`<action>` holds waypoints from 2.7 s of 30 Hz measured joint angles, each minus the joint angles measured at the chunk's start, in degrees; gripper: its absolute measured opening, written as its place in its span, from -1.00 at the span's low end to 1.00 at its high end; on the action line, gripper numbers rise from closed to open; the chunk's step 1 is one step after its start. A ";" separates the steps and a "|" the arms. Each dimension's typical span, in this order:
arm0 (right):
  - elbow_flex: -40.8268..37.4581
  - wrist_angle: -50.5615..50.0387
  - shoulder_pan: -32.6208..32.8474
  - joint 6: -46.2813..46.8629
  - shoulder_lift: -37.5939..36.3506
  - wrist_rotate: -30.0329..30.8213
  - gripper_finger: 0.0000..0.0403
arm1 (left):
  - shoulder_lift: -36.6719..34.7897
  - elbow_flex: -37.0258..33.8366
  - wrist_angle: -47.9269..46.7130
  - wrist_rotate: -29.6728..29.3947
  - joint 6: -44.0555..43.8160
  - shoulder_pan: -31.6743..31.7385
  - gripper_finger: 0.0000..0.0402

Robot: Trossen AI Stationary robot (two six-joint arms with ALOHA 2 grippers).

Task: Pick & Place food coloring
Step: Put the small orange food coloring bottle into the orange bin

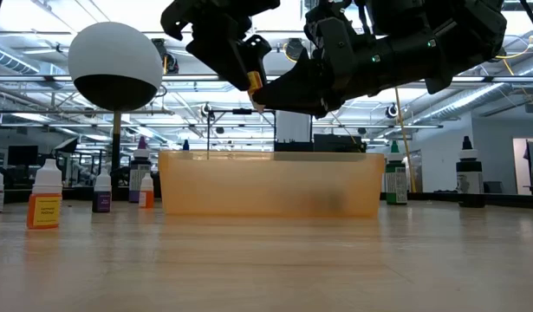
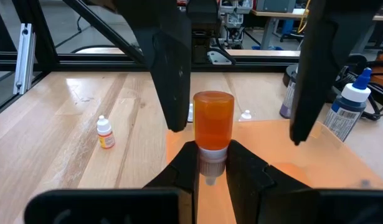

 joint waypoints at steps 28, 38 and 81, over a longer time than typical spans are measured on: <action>-0.01 0.26 0.09 0.13 0.00 0.16 -0.79 | 0.00 -0.02 0.11 4.78 -0.38 1.28 -0.52; 0.04 0.44 0.02 2.11 -0.14 0.55 -0.55 | -1.48 0.00 -2.42 1.94 -0.26 1.48 -0.71; -0.02 13.32 -6.05 -11.89 -5.16 -1.39 -0.16 | -26.14 -49.86 79.39 23.98 -7.37 14.19 -0.73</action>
